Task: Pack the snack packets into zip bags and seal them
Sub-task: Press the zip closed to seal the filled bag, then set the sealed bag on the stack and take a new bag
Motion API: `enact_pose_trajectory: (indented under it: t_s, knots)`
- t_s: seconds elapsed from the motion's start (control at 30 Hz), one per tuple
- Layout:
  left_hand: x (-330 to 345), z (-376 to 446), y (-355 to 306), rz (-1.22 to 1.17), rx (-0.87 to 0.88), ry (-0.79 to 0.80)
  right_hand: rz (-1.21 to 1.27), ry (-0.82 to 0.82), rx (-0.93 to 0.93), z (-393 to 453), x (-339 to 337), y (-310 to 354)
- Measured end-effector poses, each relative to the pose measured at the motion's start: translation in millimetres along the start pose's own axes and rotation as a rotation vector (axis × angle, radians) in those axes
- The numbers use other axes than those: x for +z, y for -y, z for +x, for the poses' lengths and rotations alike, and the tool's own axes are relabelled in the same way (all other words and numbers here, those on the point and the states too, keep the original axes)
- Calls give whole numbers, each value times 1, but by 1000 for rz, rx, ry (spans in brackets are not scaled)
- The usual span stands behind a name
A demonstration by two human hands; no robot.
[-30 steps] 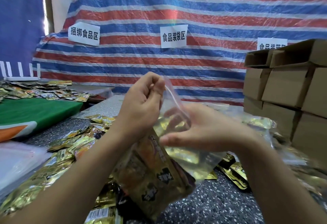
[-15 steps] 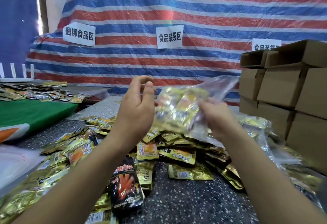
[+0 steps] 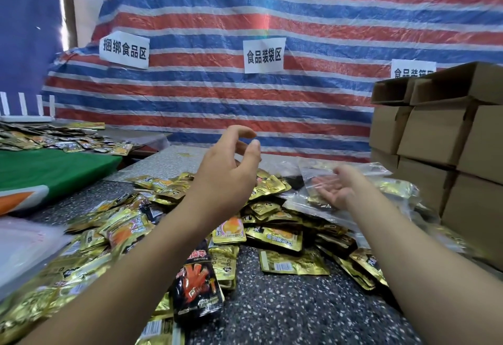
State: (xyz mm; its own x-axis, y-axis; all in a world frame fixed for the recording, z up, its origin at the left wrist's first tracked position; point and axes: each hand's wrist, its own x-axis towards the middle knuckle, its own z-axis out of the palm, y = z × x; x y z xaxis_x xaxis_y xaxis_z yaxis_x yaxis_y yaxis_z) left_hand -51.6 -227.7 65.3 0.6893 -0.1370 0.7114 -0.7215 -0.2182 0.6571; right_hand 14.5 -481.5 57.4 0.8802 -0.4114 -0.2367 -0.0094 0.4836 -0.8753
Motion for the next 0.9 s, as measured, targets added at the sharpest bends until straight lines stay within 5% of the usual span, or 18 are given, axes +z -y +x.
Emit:
enact_pose_trajectory:
  t_s: [0.43, 0.7, 0.9]
  knots:
    - [1, 0, 0, 114, -28, -46, -80, 155, 87, -32, -18, 5]
    - [1, 0, 4, 168, -12, -46, -367, 214, -90, -40, -9, -8]
    - [3, 0, 6, 221, 12, -58, -515, 101, -228, -44, -8, -24]
